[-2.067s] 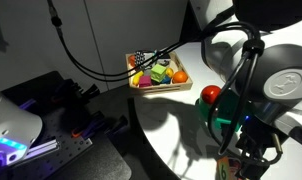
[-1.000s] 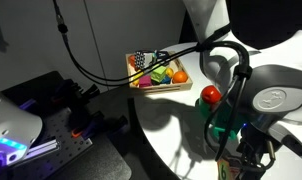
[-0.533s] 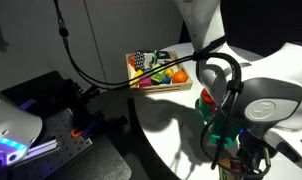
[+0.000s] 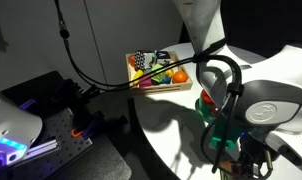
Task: Put the toy foam in the box
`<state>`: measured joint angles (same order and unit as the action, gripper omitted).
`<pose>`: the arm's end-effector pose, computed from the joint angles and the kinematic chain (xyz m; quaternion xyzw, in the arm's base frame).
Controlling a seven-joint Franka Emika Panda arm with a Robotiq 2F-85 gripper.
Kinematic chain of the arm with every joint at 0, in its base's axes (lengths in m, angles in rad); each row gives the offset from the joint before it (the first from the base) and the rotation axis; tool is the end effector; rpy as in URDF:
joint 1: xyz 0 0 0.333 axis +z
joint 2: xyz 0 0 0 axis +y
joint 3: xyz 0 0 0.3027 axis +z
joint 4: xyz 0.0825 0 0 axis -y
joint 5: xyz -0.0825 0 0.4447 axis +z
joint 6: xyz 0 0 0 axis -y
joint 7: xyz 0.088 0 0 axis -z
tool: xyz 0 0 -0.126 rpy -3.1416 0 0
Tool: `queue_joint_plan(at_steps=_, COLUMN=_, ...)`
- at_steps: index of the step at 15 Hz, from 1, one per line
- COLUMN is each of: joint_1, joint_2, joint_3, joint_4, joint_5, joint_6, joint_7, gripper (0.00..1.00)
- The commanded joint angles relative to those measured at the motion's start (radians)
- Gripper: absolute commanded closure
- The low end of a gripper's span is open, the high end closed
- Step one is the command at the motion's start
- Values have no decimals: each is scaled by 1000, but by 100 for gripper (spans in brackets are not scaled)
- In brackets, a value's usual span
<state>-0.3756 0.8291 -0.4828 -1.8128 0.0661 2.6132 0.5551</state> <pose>0.4370 -0.5153 0.0554 0.7795 -0.6061 0.0080 0.1580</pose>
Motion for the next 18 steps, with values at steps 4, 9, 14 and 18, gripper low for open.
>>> queue_joint_plan(at_steps=4, joint_1=60, joint_2=-12, joint_3=-57, joint_4=4, joint_5=-23, joint_6=-69, joint_7=-7, gripper=74)
queue_joint_plan(at_steps=9, joint_1=110, joint_2=-45, joint_3=-104, joint_4=-4, joint_5=-56, joint_6=-117, joint_7=-1, gripper=84)
queue_joint_plan(at_steps=14, joint_1=140, joint_2=-100, joint_3=-125, joint_4=-9, joint_5=-76, joint_6=-141, joint_7=-2, gripper=85)
queue_joint_plan(at_steps=18, joint_1=176, joint_2=-156, joint_3=-128, joint_4=-34, joint_5=-102, joint_6=-136, joint_7=5, gripper=85)
